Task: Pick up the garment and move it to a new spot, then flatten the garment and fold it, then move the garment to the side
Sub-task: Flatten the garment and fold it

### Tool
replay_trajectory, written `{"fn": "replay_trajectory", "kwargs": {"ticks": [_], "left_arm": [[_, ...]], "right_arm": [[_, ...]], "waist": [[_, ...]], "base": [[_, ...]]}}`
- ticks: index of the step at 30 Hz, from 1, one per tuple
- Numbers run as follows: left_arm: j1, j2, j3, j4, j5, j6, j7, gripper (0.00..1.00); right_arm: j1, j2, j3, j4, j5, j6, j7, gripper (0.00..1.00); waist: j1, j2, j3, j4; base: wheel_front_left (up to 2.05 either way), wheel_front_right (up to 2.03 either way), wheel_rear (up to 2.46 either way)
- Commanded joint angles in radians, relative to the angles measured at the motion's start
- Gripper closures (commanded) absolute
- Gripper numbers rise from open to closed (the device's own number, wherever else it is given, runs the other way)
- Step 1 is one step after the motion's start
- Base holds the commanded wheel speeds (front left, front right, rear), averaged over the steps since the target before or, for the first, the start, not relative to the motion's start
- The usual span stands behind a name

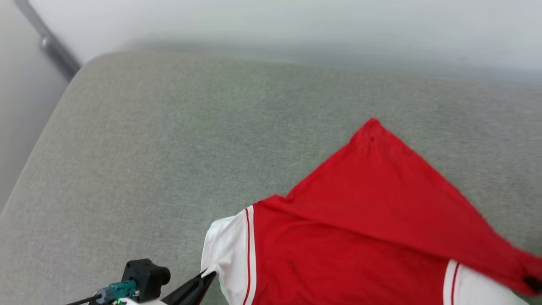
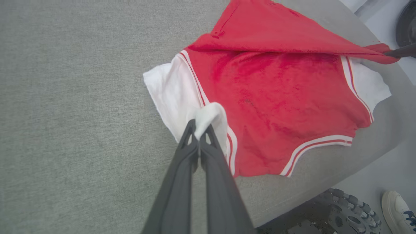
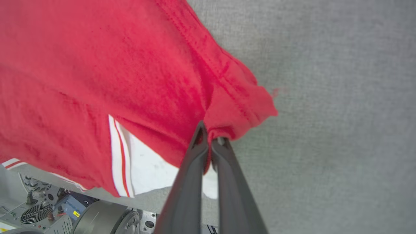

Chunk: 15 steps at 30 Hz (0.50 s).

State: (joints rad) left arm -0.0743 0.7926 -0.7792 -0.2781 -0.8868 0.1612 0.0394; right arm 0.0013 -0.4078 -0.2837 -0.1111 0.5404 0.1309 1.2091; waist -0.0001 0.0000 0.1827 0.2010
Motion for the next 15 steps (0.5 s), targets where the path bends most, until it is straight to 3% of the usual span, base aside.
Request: {"fn": "replay_trajectory", "kwargs": {"ticks": [1, 7, 11, 12, 13, 15], "left_arm": [[0.014, 0.004, 0.0, -0.001, -0.006, 0.008, -0.007, 1.0], [0.035, 0.007, -0.001, -0.011, -0.013, 0.018, -0.012, 1.0], [0.033, 0.006, -0.004, -0.018, -0.011, 0.02, -0.007, 1.0], [0.032, 0.005, -0.005, -0.02, -0.011, 0.02, -0.005, 1.0], [0.031, 0.005, -0.005, -0.023, -0.011, 0.021, -0.004, 1.0], [0.029, 0.008, -0.004, -0.029, -0.01, 0.022, -0.003, 1.0]], "right_arm": [[0.047, 0.02, -0.01, -0.021, 0.004, 0.0, -0.008, 1.0], [0.183, 0.072, -0.029, -0.049, -0.001, 0.0, -0.025, 1.0], [0.223, 0.063, -0.006, -0.029, -0.011, 0.0, -0.033, 1.0], [0.22, 0.059, 0.001, -0.033, -0.007, 0.0, -0.046, 0.69], [0.211, 0.059, 0.0, -0.033, -0.004, 0.0, -0.057, 0.0], [0.191, 0.042, 0.02, -0.043, 0.011, 0.0, -0.081, 0.0]], "waist": [[0.0001, 0.0, -0.037, -0.036], [0.0001, 0.0, -0.061, -0.056], [0.0001, 0.0, -0.064, -0.06], [0.0001, 0.0, -0.065, -0.06], [0.0001, 0.0, -0.066, -0.059], [0.0001, 0.0, -0.067, -0.056]], "base": [[0.0, 0.0, 0.0], [0.0, 0.0, 0.0], [0.0, 0.0, 0.0], [0.0, 0.0, 0.0], [0.0, 0.0, 0.0], [0.0, 0.0, 0.0]]}}
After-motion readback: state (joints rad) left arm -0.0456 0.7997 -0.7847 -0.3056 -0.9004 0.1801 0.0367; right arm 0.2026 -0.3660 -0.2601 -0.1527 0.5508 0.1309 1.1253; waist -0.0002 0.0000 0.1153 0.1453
